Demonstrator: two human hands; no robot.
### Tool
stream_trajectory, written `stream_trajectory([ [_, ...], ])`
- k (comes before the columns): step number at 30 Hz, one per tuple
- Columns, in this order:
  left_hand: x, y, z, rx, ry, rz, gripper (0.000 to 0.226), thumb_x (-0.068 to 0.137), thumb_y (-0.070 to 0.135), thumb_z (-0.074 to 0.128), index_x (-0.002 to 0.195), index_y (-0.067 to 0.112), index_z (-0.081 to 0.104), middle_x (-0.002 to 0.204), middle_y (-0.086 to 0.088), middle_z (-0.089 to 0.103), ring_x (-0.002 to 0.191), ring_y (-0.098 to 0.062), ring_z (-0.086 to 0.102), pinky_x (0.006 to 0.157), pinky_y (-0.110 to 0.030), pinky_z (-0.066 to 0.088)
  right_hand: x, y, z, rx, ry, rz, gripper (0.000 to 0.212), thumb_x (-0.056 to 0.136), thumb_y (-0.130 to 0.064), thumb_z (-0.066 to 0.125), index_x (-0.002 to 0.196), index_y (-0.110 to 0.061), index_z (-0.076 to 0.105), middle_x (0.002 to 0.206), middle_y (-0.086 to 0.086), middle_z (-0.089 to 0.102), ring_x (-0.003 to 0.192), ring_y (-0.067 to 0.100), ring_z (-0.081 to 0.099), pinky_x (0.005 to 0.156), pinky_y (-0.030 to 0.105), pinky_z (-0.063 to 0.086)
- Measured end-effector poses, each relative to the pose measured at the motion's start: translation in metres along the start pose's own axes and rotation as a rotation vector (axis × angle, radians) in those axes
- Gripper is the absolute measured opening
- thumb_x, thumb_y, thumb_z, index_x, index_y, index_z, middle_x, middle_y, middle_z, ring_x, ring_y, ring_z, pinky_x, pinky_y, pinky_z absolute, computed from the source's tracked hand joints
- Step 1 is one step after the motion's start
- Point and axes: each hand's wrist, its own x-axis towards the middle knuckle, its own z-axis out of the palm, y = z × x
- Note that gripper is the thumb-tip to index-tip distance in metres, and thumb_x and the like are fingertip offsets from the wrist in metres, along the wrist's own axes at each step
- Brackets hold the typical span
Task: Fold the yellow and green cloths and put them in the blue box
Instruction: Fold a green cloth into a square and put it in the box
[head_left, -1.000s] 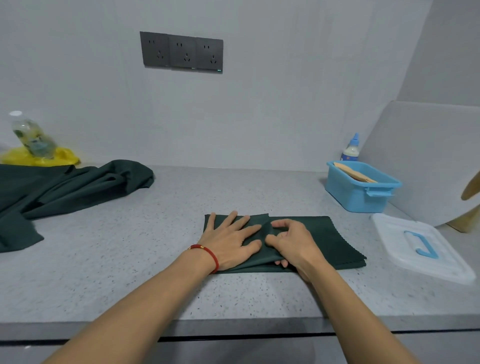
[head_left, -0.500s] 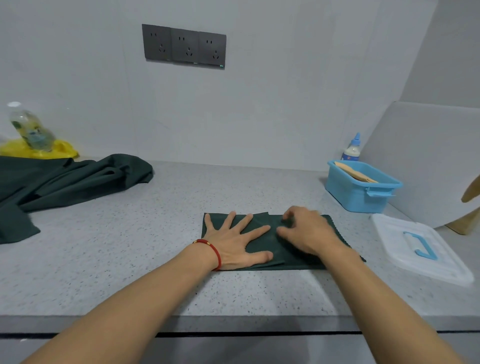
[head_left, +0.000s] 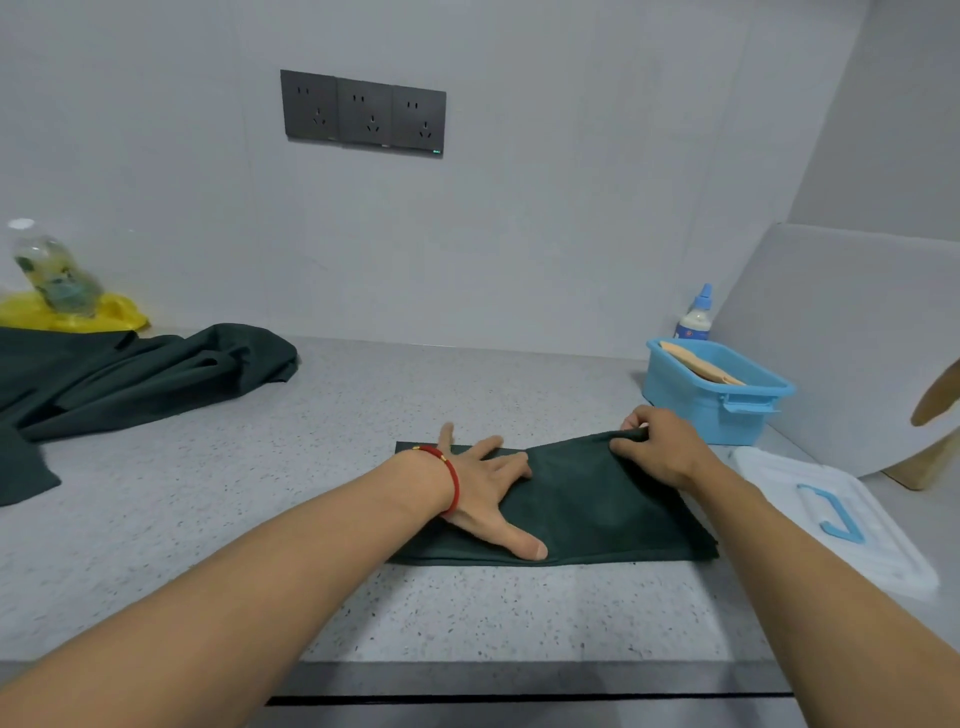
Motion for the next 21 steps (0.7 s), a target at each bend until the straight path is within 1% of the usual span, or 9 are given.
stream_trajectory([
  [2,0.002,-0.001,0.003,-0.095,0.0,0.009,0.118,0.057,0.098,0.043,0.152,0.034,0.016,0.166,0.017,0.01,0.154,-0.008,-0.009,0.116,-0.067,-0.014,0.0,0.002,-0.008,0.165,0.001,0.064,0.028,0.085,-0.032,0.08,0.103,-0.017,0.064,0.101,0.004,0.067,0.098,0.023,0.063,0.087,0.036,0.051],
  [4,0.002,-0.003,0.008,-0.173,0.013,0.011,0.115,0.06,0.096,0.048,0.151,0.035,0.016,0.165,0.019,0.008,0.153,-0.005,-0.009,0.118,-0.063,-0.013,-0.004,0.008,-0.016,0.269,-0.141,0.181,0.039,0.084,-0.036,0.082,0.109,-0.012,0.065,0.101,0.006,0.07,0.097,0.024,0.068,0.089,0.04,0.056],
  [6,0.003,-0.006,0.013,-0.203,0.029,0.015,0.115,0.062,0.096,0.05,0.153,0.036,0.013,0.165,0.022,0.0,0.153,-0.004,-0.013,0.119,-0.063,-0.015,-0.01,0.014,-0.023,0.237,-0.29,0.27,0.043,0.084,-0.039,0.082,0.105,-0.004,0.071,0.097,0.011,0.076,0.094,0.028,0.072,0.087,0.042,0.058],
  [9,0.004,-0.007,0.016,-0.226,0.052,0.011,0.12,0.06,0.099,0.05,0.155,0.037,0.011,0.166,0.021,-0.007,0.153,-0.005,-0.016,0.118,-0.063,-0.017,-0.019,0.021,-0.032,0.213,-0.414,0.313,0.041,0.086,-0.038,0.08,0.103,-0.001,0.075,0.095,0.011,0.079,0.092,0.027,0.076,0.083,0.039,0.061],
  [11,0.004,-0.006,0.013,-0.238,0.043,-0.004,0.124,0.053,0.101,0.051,0.153,0.038,0.013,0.166,0.018,-0.001,0.153,-0.007,-0.013,0.118,-0.063,-0.017,-0.024,0.023,-0.036,0.301,-0.422,0.28,0.035,0.09,-0.032,0.077,0.106,0.0,0.075,0.097,0.013,0.079,0.092,0.026,0.076,0.085,0.037,0.061],
  [13,0.004,-0.005,0.009,-0.233,0.016,-0.025,0.126,0.044,0.104,0.052,0.148,0.042,0.016,0.162,0.014,0.013,0.154,-0.014,0.002,0.119,-0.064,-0.011,-0.028,0.02,-0.038,0.444,-0.366,0.209,0.03,0.093,-0.028,0.074,0.105,-0.002,0.076,0.1,0.015,0.078,0.093,0.029,0.076,0.089,0.041,0.061],
  [15,0.007,-0.002,0.003,-0.198,-0.001,-0.045,0.129,0.036,0.107,0.052,0.144,0.046,0.016,0.156,0.014,0.021,0.15,-0.02,0.019,0.119,-0.064,-0.001,-0.03,0.008,-0.044,0.612,-0.309,0.151,0.022,0.093,-0.026,0.073,0.098,-0.005,0.079,0.101,0.017,0.077,0.085,0.025,0.075,0.076,0.035,0.061],
  [17,0.008,0.0,-0.002,-0.16,-0.031,-0.054,0.135,0.034,0.108,0.051,0.148,0.049,0.009,0.159,0.017,0.017,0.151,-0.019,0.017,0.119,-0.065,0.004,-0.031,-0.012,-0.051,0.696,-0.3,0.117,0.019,0.094,-0.024,0.072,0.091,-0.008,0.081,0.097,0.017,0.077,0.074,0.018,0.073,0.061,0.025,0.057],
  [21,0.007,0.003,-0.004,-0.106,-0.034,-0.03,0.14,0.045,0.106,0.048,0.158,0.038,0.003,0.167,0.019,0.001,0.155,-0.015,-0.003,0.118,-0.069,-0.005,-0.032,-0.056,-0.052,0.687,-0.359,0.061,0.018,0.093,-0.022,0.073,0.08,-0.011,0.081,0.081,0.01,0.074,0.063,0.011,0.067,0.056,0.023,0.053],
])
